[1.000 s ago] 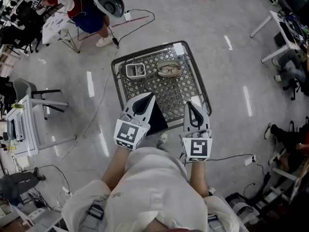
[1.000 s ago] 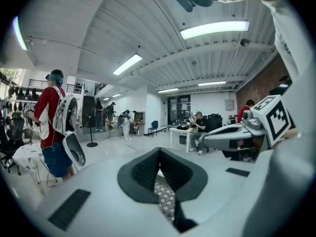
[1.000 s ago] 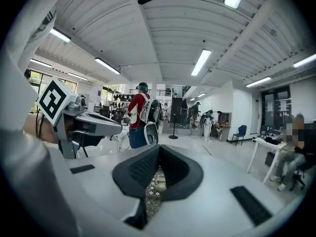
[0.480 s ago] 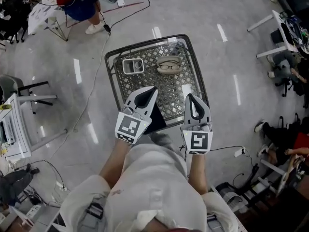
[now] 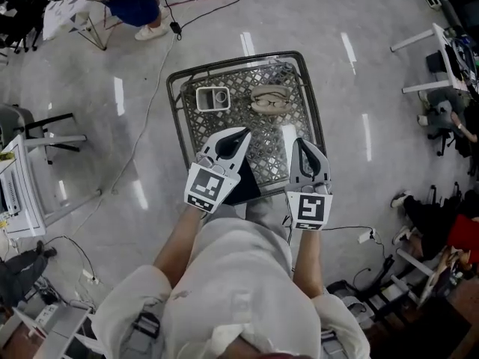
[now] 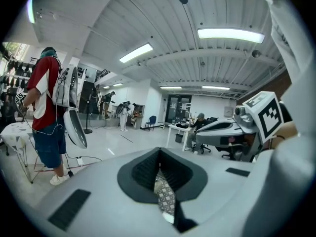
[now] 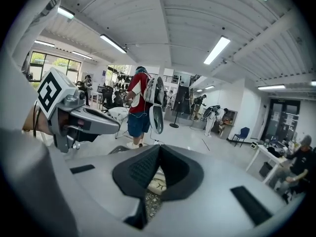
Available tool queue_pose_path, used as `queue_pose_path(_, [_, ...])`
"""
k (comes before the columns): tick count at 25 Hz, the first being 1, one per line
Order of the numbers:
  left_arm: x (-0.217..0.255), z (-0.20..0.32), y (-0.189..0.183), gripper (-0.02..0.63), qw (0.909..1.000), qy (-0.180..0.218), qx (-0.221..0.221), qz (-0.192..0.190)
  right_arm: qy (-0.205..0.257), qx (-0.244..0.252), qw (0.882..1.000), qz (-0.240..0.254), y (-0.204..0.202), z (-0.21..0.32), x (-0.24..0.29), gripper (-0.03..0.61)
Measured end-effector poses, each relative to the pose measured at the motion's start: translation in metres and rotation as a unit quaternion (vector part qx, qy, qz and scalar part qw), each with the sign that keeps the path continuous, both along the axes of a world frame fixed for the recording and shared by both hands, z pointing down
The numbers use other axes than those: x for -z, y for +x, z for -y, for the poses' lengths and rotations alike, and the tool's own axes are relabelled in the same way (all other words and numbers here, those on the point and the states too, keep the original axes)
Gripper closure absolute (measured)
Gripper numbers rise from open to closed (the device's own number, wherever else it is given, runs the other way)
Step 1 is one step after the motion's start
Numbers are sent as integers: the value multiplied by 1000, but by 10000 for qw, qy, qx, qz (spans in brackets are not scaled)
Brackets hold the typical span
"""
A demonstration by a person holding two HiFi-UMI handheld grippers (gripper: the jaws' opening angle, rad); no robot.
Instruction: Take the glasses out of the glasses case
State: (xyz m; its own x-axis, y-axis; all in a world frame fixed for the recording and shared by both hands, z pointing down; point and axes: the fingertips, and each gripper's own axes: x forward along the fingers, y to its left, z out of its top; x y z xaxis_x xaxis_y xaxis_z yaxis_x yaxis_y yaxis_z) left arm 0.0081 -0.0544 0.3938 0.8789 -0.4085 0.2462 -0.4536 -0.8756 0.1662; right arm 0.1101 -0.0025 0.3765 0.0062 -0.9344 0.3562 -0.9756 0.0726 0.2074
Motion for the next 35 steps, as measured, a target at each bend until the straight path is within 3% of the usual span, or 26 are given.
queue_pose_path(13, [-50,35,29,601,9982,-286,456,245,-489,531,9971,230,27,48,-65,572])
queue_pose_path(35, [-145,70,77,601,9885,-1078,795,696,-1534,1367,9787,-48,65,111,-183,561])
